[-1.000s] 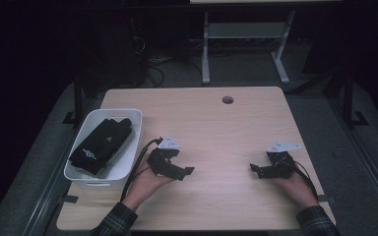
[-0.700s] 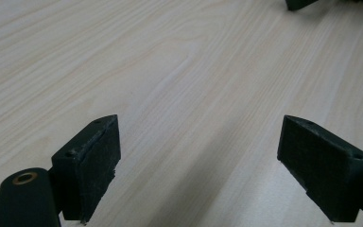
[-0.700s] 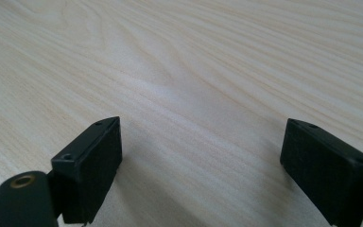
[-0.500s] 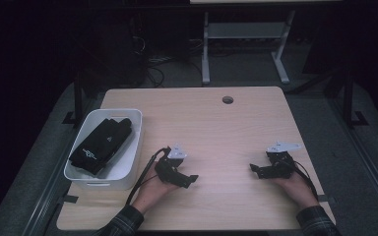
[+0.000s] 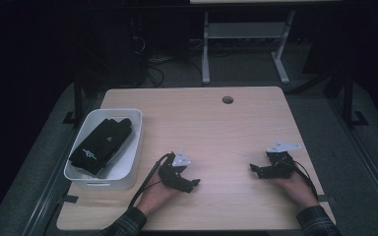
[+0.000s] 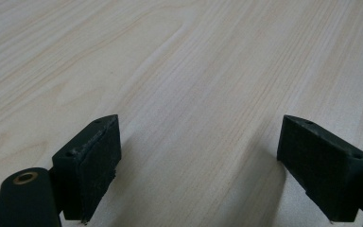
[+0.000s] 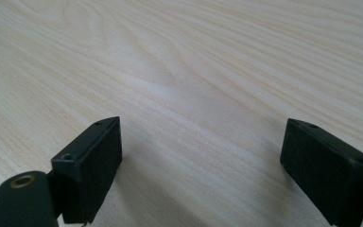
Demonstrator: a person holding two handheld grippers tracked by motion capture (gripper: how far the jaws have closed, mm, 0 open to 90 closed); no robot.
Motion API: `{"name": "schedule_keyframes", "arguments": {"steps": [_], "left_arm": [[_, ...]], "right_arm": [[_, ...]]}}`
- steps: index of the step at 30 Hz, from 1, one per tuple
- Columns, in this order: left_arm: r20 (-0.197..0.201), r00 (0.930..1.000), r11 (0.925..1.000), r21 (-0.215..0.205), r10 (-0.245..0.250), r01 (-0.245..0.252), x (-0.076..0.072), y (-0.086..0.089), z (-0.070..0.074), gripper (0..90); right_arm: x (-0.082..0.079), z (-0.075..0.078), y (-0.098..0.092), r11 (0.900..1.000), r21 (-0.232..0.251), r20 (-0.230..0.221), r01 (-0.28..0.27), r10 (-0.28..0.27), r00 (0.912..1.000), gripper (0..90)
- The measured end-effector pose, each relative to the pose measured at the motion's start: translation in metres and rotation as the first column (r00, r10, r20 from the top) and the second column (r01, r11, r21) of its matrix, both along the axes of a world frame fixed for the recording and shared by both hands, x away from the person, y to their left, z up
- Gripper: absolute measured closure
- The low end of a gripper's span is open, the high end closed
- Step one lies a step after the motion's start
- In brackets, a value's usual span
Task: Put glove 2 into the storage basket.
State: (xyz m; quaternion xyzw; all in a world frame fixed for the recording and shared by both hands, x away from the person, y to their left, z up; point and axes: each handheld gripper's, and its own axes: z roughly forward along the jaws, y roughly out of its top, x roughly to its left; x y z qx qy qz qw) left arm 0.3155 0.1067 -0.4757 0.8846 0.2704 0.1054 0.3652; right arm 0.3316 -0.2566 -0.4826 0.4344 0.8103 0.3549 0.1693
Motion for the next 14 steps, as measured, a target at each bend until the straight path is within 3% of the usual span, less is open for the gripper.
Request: {"name": "schedule_keyframes", "arguments": {"steps": [2,14], "left_arm": [[0.019,0.9998,0.9999,-0.016,-0.004,0.005,-0.0012,0.0007,-0.0027,12.7],[0.019,0.9995,0.9996,-0.016,-0.023,0.024,-0.0009,0.0011,-0.0028,12.6]], "right_arm": [[-0.0001,0.0001,0.0,1.0,-0.001,0.0,0.0,0.0,1.0,13.3],[0.0,0.0,0.0,1.0,-0.001,0.001,-0.001,0.001,1.0,13.3]]}}
